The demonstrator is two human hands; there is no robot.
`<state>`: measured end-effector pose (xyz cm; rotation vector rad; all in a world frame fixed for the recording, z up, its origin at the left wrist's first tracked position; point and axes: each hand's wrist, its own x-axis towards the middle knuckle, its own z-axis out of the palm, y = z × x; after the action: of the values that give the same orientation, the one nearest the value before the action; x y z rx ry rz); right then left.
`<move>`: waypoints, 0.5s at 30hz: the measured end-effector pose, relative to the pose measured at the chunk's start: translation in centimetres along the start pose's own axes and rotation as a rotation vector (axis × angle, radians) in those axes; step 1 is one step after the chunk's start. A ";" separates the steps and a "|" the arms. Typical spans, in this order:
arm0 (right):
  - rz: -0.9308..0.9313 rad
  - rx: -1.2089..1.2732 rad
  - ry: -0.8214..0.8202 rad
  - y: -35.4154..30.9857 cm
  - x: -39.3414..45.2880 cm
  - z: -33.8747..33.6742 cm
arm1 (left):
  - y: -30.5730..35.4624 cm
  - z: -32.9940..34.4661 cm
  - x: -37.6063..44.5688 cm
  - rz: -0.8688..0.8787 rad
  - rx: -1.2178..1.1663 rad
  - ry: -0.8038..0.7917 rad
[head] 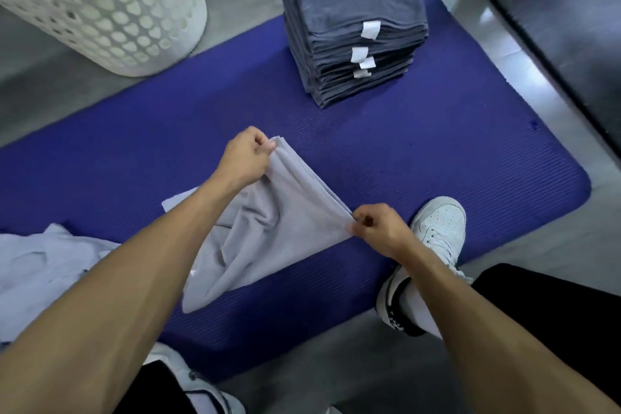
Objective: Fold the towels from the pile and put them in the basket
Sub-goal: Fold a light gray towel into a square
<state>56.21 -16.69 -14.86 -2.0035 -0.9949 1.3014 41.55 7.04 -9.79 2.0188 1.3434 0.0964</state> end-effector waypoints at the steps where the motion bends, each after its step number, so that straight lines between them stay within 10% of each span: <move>1: -0.008 -0.017 0.046 -0.8 -0.4 -0.4 | 0.3 -1.2 -0.9 0.023 -0.025 0.010; 10: -0.269 -0.320 0.341 -12.5 -6.3 -4.9 | 3.8 -13.0 -10.3 0.152 -0.015 -0.040; 15: -0.575 -0.622 0.322 -21.4 -10.8 -4.5 | 2.9 -19.3 -15.1 0.020 -0.025 0.315</move>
<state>51.46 -13.34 8.85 -2.0093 -1.7815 0.3663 28.75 3.61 11.01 2.0570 1.5026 0.4550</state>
